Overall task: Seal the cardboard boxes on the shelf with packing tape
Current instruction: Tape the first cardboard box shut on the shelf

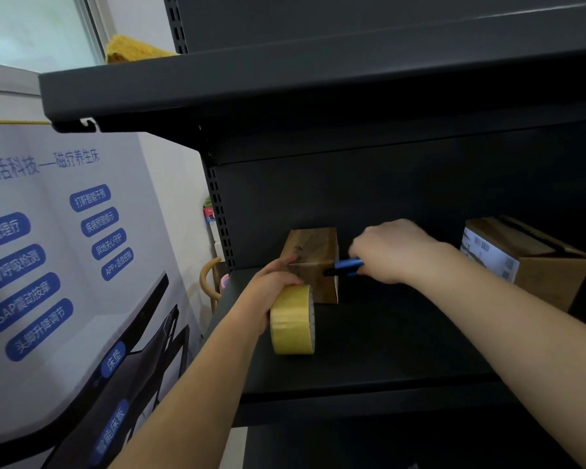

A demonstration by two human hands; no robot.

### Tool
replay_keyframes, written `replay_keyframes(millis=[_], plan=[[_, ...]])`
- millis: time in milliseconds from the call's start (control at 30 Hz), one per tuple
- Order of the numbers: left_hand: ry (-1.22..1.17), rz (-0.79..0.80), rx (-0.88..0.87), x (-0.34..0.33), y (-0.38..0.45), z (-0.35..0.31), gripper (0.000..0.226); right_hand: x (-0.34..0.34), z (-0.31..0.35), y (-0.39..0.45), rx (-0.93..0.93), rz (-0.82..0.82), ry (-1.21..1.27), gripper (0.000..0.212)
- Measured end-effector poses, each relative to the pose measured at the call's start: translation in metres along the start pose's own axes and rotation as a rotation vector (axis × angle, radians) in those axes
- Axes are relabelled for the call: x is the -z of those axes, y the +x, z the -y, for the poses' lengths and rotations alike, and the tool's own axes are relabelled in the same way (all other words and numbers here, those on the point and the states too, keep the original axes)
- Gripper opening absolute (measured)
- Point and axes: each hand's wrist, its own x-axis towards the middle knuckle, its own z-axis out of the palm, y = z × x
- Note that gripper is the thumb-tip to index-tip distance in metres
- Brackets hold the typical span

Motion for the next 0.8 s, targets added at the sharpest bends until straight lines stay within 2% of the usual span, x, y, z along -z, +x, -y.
replay_keyframes(millis=[133, 300, 367, 400, 500, 533, 600, 700, 800], plan=[[0.024, 0.02, -0.006, 0.001, 0.0, 0.001, 0.054, -0.03, -0.023, -0.011, -0.123, 0.323, 0.351, 0.02], [0.065, 0.034, -0.004, 0.002, 0.0, -0.001, 0.055, -0.072, -0.021, -0.004, -0.123, 0.42, 0.262, 0.046], [0.057, 0.04, -0.004, 0.003, 0.0, 0.0, 0.055, -0.065, -0.022, 0.003, -0.15, 0.337, 0.198, 0.058], [0.054, 0.04, -0.006, 0.004, 0.0, 0.002, 0.055, -0.059, -0.022, 0.009, -0.142, 0.22, 0.224, 0.061], [0.018, 0.048, -0.018, 0.006, 0.002, 0.005, 0.056, -0.043, -0.008, 0.032, -0.015, -0.252, 0.569, 0.054], [0.007, 0.056, -0.027, 0.006, 0.003, 0.006, 0.057, -0.038, 0.0, 0.042, 0.022, -0.344, 0.657, 0.051], [-0.002, 0.061, -0.046, 0.005, 0.004, 0.006, 0.058, -0.035, 0.016, 0.062, 0.049, -0.35, 0.698, 0.048], [-0.001, 0.061, -0.061, 0.005, 0.005, 0.005, 0.056, -0.044, 0.031, 0.083, 0.059, -0.231, 0.637, 0.052], [0.023, 0.109, -0.094, 0.006, 0.004, 0.005, 0.062, -0.055, 0.034, 0.089, 0.043, -0.299, 0.606, 0.055]])
